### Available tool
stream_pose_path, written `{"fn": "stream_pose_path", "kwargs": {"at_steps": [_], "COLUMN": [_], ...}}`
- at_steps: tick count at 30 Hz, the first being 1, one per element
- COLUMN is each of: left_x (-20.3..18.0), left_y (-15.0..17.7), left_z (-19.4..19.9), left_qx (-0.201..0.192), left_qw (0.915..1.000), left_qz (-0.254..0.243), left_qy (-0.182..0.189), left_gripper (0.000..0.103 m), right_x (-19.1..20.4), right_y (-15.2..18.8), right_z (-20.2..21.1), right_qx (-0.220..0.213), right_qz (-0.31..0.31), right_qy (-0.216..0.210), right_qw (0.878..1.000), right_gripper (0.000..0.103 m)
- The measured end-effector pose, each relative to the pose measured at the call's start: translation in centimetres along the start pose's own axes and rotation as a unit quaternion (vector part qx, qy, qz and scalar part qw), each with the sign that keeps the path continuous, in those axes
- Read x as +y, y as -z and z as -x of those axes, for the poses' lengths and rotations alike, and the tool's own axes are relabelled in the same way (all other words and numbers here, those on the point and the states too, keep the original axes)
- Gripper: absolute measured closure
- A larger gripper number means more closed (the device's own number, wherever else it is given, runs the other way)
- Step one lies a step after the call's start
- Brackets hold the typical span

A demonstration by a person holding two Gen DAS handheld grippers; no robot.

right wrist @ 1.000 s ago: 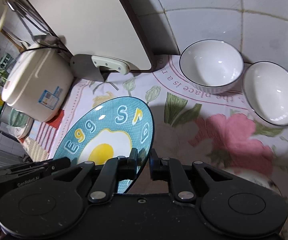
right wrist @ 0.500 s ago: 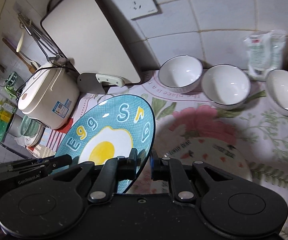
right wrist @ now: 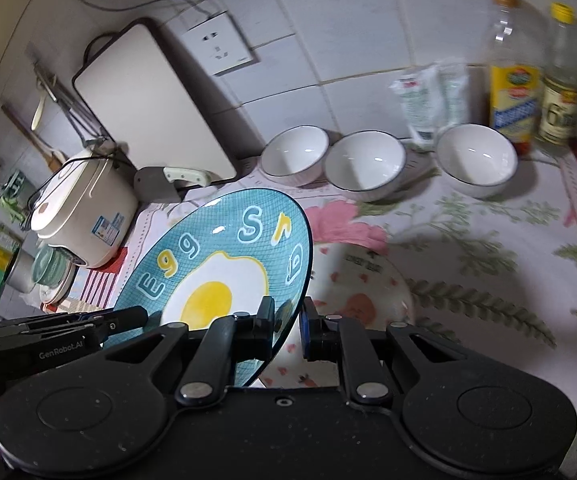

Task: Organize plates and bowls
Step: 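Lift the blue egg plate with both grippers and lower it onto the bunny plate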

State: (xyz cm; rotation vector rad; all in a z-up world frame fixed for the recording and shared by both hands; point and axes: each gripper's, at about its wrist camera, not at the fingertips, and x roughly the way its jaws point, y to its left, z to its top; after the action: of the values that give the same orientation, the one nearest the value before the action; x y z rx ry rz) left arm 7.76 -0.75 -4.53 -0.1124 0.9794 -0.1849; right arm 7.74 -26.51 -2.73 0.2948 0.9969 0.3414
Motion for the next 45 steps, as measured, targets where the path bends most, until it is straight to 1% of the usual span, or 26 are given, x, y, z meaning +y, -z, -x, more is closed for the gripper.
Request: {"fn": "stream_pose_path", "kwargs": {"at_steps": [3, 8, 15, 27, 35, 39, 42, 45], "left_x": [-1.4, -3.3, -4.1, -2.7, -1.6, -1.3, -1.4, -1.2], "left_y": [0.6, 1.2, 2.1, 4.3, 4.6, 4.4, 4.2, 4.1], "left_z": [-0.1, -1.0, -2.9, -7.2, -9.8, -10.8, -11.3, -11.9], "left_qx": [0.003, 0.018, 0.041, 0.069, 0.086, 0.093, 0.097, 0.105], "left_qw": [0.9999, 0.9998, 0.9990, 0.9974, 0.9961, 0.9954, 0.9950, 0.9943], "left_qz": [-0.009, -0.012, -0.016, -0.004, 0.010, 0.008, 0.000, 0.003], "left_qy": [0.003, -0.004, -0.003, -0.019, -0.018, -0.021, -0.023, -0.017], "left_gripper": [0.082, 0.082, 0.082, 0.082, 0.082, 0.082, 0.082, 0.082], "right_x": [-1.1, -2.7, -4.8, -6.5, -6.9, -7.4, -7.4, -7.5], "right_y": [1.0, 2.6, 4.3, 6.2, 5.9, 5.9, 5.8, 5.6], "right_z": [1.0, 1.8, 1.2, -3.4, -6.0, -7.2, -8.0, -8.6], "right_qx": [-0.002, 0.004, 0.010, 0.046, 0.062, 0.066, 0.070, 0.074], "right_qz": [-0.003, -0.012, -0.037, -0.061, -0.059, -0.068, -0.062, -0.058], "right_qy": [0.005, 0.015, 0.018, 0.014, 0.025, 0.024, 0.035, 0.043], "right_qw": [1.000, 1.000, 0.999, 0.997, 0.996, 0.995, 0.995, 0.995], "right_gripper": [0.086, 0.085, 0.085, 0.085, 0.085, 0.085, 0.085, 0.085]}}
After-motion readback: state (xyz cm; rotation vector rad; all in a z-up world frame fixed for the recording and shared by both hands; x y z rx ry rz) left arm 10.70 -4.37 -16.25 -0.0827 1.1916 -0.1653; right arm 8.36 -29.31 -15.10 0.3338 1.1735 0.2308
